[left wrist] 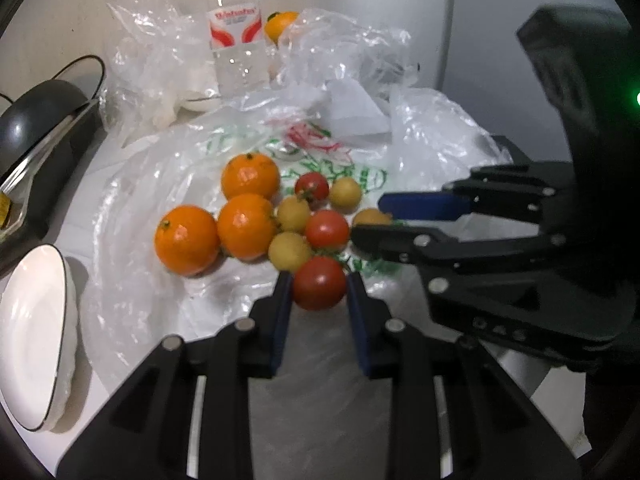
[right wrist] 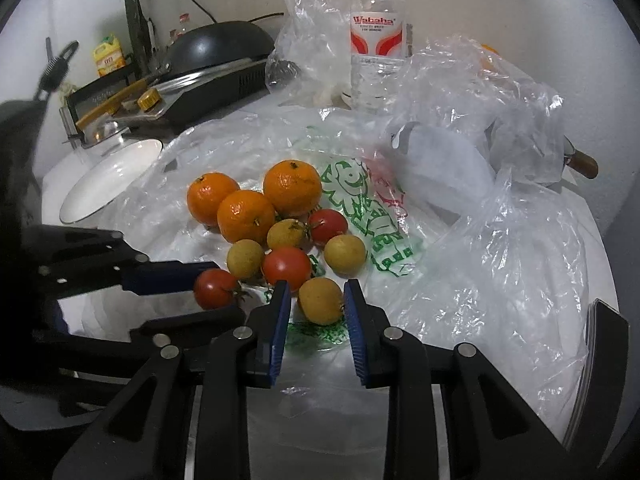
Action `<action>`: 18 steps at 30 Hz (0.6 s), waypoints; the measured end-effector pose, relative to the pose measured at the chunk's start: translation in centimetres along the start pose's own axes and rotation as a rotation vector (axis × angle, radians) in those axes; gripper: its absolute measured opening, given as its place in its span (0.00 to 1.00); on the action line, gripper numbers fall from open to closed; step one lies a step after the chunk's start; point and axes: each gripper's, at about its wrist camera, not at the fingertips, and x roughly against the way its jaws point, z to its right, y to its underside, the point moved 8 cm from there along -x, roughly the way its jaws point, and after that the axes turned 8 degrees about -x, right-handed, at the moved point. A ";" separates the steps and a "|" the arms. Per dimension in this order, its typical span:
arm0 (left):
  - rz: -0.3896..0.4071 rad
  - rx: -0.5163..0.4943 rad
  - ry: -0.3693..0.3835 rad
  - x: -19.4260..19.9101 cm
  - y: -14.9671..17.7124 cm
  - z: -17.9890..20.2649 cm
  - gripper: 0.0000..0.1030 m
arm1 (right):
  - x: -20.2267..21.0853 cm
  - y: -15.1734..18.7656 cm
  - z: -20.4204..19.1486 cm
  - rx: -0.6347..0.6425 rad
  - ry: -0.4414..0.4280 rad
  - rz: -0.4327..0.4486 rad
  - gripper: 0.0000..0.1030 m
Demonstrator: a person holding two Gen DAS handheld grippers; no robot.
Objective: Organize fruits
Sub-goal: 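Grasp a red tomato with the left gripper while the right gripper grasps a small yellow fruit, then carry the red tomato and yellow fruit in both grippers over the white plate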
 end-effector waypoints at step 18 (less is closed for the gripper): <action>0.124 -0.008 -0.002 5.2 -0.2 -1.4 0.27 | 4.4 -1.1 -1.2 -0.003 0.082 0.115 0.25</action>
